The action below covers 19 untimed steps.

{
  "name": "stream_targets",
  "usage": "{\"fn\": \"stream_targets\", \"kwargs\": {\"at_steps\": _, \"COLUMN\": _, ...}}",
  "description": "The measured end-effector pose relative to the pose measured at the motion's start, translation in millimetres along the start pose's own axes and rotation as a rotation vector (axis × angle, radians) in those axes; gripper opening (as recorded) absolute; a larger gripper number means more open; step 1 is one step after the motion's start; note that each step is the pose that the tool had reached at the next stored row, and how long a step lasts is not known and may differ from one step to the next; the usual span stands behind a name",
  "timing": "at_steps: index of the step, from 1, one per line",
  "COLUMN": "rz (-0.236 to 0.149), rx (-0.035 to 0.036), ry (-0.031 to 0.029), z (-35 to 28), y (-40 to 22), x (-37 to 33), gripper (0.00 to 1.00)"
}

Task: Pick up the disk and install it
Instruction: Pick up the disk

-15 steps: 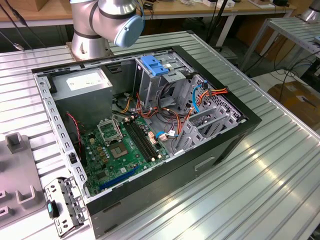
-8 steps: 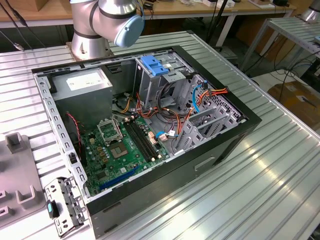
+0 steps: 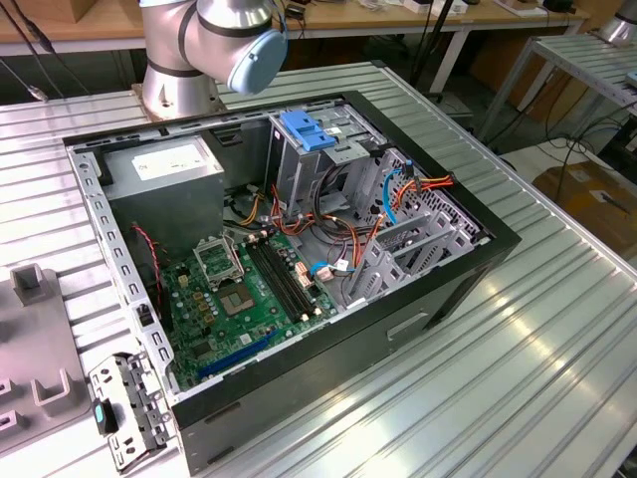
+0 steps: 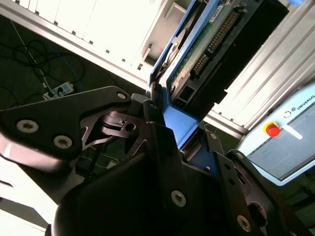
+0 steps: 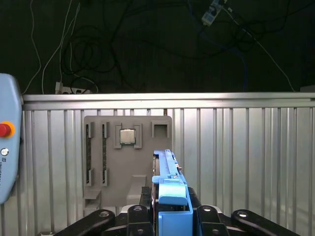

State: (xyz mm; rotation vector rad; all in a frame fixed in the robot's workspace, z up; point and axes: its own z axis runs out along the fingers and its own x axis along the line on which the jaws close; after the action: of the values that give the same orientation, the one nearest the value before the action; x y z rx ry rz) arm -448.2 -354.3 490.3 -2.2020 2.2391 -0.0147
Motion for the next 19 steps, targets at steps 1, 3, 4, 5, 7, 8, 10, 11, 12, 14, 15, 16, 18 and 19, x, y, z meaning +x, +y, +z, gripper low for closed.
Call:
{"fn": "stream_targets", "kwargs": {"at_steps": 1, "rz": 0.000, "rx": -0.0001, "ry": 0.0000, "z": 0.0, "y": -0.8, "x": 0.0, "gripper": 0.37}}
{"fn": "stream_targets", "kwargs": {"at_steps": 3, "rz": 0.000, "rx": -0.0005, "ry": 0.0000, "z": 0.0, "y": -3.0, "x": 0.0, "gripper": 0.37}}
{"fn": "stream_targets", "kwargs": {"at_steps": 4, "rz": 0.000, "rx": -0.0006, "ry": 0.0000, "z": 0.0, "y": -3.9, "x": -0.1, "gripper": 0.37}}
{"fn": "stream_targets", "kwargs": {"at_steps": 5, "rz": 0.000, "rx": -0.0008, "ry": 0.0000, "z": 0.0, "y": -4.9, "x": -0.1, "gripper": 0.37}}
{"fn": "stream_targets", "kwargs": {"at_steps": 7, "rz": 0.000, "rx": -0.0012, "ry": 0.0000, "z": 0.1, "y": -6.8, "x": -0.1, "gripper": 0.37}}
{"fn": "stream_targets", "kwargs": {"at_steps": 8, "rz": 0.000, "rx": -0.0015, "ry": 0.0000, "z": 0.0, "y": -8.1, "x": -0.2, "gripper": 0.37}}
{"fn": "stream_targets", "kwargs": {"at_steps": 10, "rz": 0.000, "rx": -0.0019, "ry": 0.0000, "z": 0.1, "y": -10.1, "x": -0.2, "gripper": 0.37}}
{"fn": "stream_targets", "kwargs": {"at_steps": 11, "rz": 0.000, "rx": -0.0021, "ry": 0.0000, "z": 0.1, "y": -11.1, "x": -0.2, "gripper": 0.37}}
{"fn": "stream_targets", "kwargs": {"at_steps": 12, "rz": 0.000, "rx": -0.0024, "ry": 0.0001, "z": 0.1, "y": -12.2, "x": -0.2, "gripper": 0.37}}
{"fn": "stream_targets", "kwargs": {"at_steps": 14, "rz": 0.000, "rx": -0.0031, "ry": 0.0001, "z": 0.1, "y": -15.3, "x": -0.3, "gripper": 0.37}}
{"fn": "stream_targets", "kwargs": {"at_steps": 15, "rz": 0.000, "rx": -0.0035, "ry": 0.0000, "z": 0.1, "y": -17.2, "x": -0.3, "gripper": 0.37}}
{"fn": "stream_targets", "kwargs": {"at_steps": 16, "rz": 0.000, "rx": -0.0039, "ry": 0.0001, "z": 0.1, "y": -18.5, "x": -0.3, "gripper": 0.37}}
{"fn": "stream_targets", "kwargs": {"at_steps": 18, "rz": 0.000, "rx": -0.0045, "ry": 0.0001, "z": 0.2, "y": -20.6, "x": -0.3, "gripper": 0.37}}
{"fn": "stream_targets", "kwargs": {"at_steps": 19, "rz": 0.000, "rx": -0.0049, "ry": 0.0001, "z": 0.1, "y": -21.8, "x": -0.4, "gripper": 0.37}}
